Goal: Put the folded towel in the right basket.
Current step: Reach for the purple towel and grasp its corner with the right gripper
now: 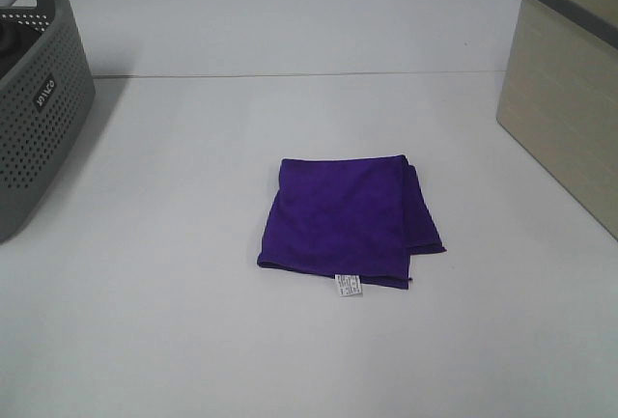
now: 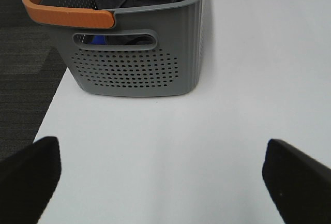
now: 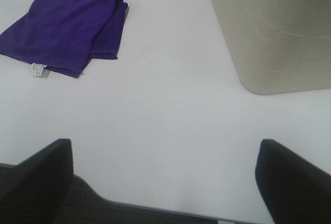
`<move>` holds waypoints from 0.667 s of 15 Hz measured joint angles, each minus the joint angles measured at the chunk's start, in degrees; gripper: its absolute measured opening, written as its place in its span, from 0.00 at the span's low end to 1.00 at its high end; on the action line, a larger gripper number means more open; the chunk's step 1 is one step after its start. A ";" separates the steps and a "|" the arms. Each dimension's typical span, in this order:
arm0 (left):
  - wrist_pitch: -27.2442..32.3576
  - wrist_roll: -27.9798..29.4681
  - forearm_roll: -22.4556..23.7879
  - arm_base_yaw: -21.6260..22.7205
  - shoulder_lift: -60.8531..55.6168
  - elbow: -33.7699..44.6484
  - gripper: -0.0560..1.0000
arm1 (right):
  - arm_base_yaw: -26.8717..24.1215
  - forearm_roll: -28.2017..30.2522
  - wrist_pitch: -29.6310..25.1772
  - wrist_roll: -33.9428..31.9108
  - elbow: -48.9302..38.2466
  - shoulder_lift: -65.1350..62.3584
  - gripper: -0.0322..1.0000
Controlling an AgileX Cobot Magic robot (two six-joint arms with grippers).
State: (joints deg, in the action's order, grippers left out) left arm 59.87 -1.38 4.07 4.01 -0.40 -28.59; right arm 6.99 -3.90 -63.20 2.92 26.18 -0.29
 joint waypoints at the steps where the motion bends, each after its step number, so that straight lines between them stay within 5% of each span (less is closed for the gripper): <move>1: 0.00 0.00 0.00 0.00 0.00 0.00 0.99 | 0.00 0.00 0.00 0.00 0.00 0.00 0.92; 8: 0.00 0.00 0.00 0.00 0.00 0.00 0.99 | 0.00 -0.23 -1.32 -1.72 0.69 2.18 0.92; 10: 0.00 0.00 0.00 0.00 0.00 0.00 0.99 | 0.00 -0.86 -4.64 -2.41 7.05 14.95 0.92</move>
State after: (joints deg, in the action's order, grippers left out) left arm 59.87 -1.38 4.07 4.01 -0.40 -28.59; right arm 6.99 -4.76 -67.84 0.52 33.23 14.67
